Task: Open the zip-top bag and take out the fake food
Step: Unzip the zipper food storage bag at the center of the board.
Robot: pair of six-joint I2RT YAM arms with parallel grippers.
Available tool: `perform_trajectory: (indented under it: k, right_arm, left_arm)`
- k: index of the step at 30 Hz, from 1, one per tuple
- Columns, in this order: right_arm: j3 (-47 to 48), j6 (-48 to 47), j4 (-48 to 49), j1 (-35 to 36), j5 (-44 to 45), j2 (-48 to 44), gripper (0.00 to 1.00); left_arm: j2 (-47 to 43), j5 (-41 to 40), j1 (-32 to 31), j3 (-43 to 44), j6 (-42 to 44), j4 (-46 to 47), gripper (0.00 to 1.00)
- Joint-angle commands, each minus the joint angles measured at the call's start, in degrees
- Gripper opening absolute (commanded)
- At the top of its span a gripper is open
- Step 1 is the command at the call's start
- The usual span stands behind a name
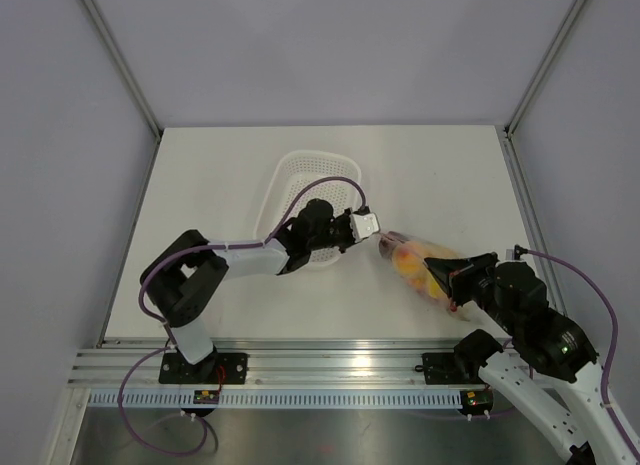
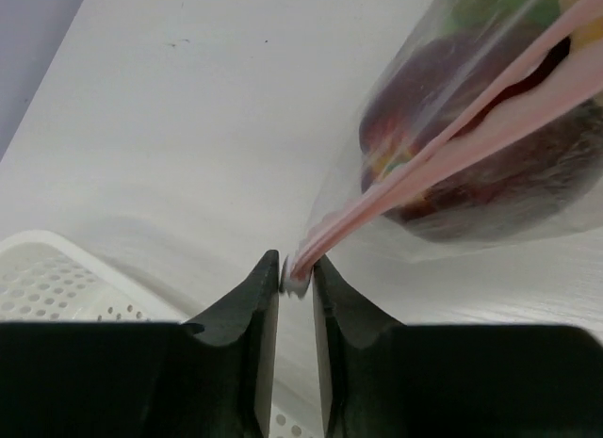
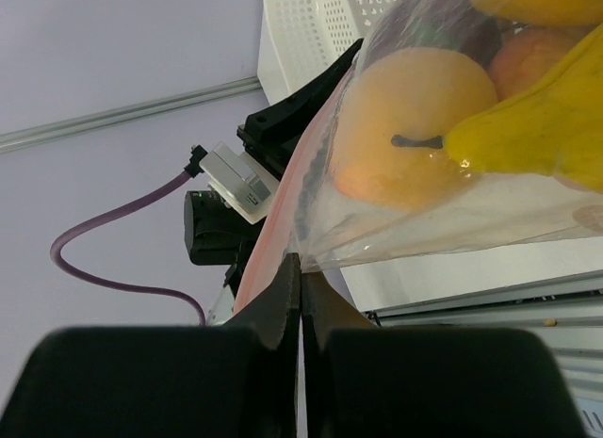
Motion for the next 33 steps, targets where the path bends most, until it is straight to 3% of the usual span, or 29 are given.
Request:
perform_trajectory:
  k: [1,2,3,8,18,33]
  right_arm:
    - [2.4,-0.6,2.1,0.4,4.2,-0.9,0.0]
    - [2.2,-0.6,2.0,0.4,4.5,-0.9,0.0]
    - [2.0,-0.7,1.9,0.4,5.0,-1.2,0.0]
    - [0.1,-1.5,2.1,0.3,6.7,-2.1,0.0]
    - [-8.2,-13.9,9.5,0.4,2.1,-4.5,0.0]
    - [-27.9,-26.7,21.6,0.5,-18.6,-9.2,0.03]
  left_arm:
    - [-4.7,0.0,1.4,-1.6,-3.8,3.0,0.36]
    - [-4.7,0.1,1.4,-1.5,-3.8,3.0,0.36]
    - [-6.4,0.1,1.3,-1.4,-5.9,2.3,0.44]
    - [-12.7,-1.3,1.3,-1.0,-11.7,-0.9,0.52]
    - [-19.3,-8.1,1.3,0.3,-22.5,-6.1,0.53]
    - [-23.5,-13.1,1.3,0.4,-25.4,-10.9,0.53]
